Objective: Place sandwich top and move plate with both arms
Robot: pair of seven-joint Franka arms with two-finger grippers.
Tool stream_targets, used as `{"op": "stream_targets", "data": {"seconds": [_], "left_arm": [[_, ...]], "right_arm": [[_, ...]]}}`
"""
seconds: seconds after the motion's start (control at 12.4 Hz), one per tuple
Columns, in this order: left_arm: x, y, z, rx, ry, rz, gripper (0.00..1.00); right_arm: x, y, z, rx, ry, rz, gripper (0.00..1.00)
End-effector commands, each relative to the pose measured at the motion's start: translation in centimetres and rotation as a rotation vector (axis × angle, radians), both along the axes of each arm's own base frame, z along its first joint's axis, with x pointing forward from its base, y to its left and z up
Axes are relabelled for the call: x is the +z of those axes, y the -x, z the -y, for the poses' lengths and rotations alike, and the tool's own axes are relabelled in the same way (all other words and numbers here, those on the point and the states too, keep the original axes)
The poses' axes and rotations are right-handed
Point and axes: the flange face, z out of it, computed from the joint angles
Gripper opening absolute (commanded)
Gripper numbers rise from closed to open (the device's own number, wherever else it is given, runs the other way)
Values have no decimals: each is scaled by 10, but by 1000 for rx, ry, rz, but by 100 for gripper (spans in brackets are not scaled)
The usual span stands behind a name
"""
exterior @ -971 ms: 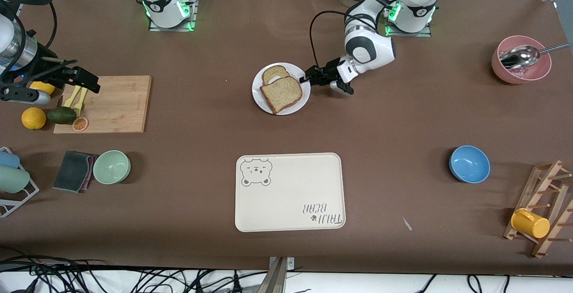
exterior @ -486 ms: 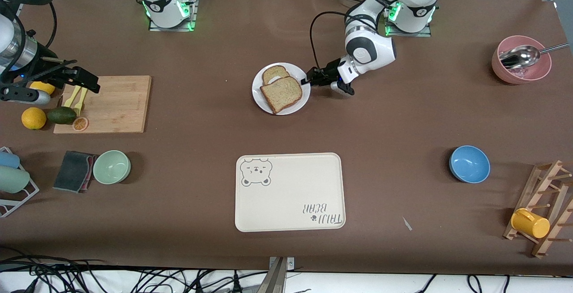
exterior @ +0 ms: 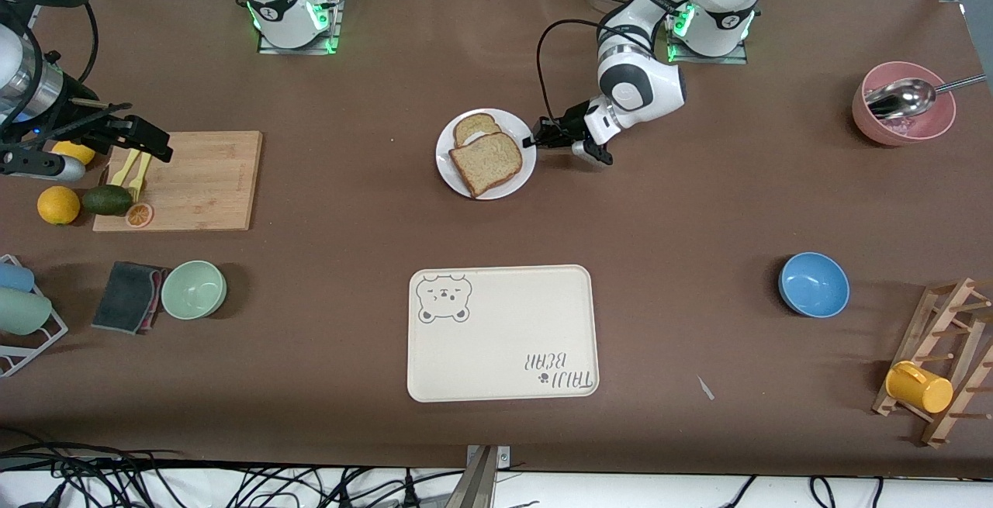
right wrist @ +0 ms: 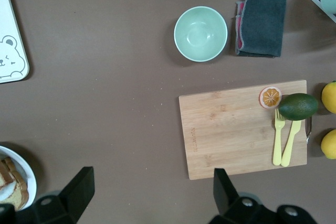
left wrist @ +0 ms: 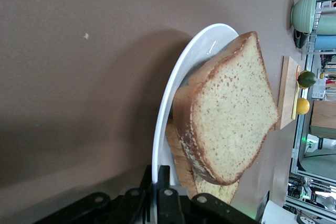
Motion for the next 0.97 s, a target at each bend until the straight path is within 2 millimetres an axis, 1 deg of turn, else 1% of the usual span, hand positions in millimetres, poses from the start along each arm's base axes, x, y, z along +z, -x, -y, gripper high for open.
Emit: {"op": "stream_targets", "data": {"seconds": [0.0,0.16,0.32,0.49,0.65,0.81,0.89], "left_arm": [[-6,3,0,1,-23,17,0],[-7,1,-2,5,-22,17,0],[-3,-11,-4,28,-15,30,0],[5,-29,-7,69,2,41,0],[17,-55,-9,124,29,54,0],[31,-83,-14,196,10,59,0],[39,-96,-13,235,15,53,0]], "right_arm": [[2,-4,-2,-12,-11,5,100],[1,-7,-3,-12,-11,16,100],[0,-10,-4,-2,-11,30,100],[3,-20,-6,8,-17,34,100],[3,-21,-14,15,-31,35,100],[3,-18,-15,17,-34,32,100],[6,-16,-16,17,-34,41,100]]}}
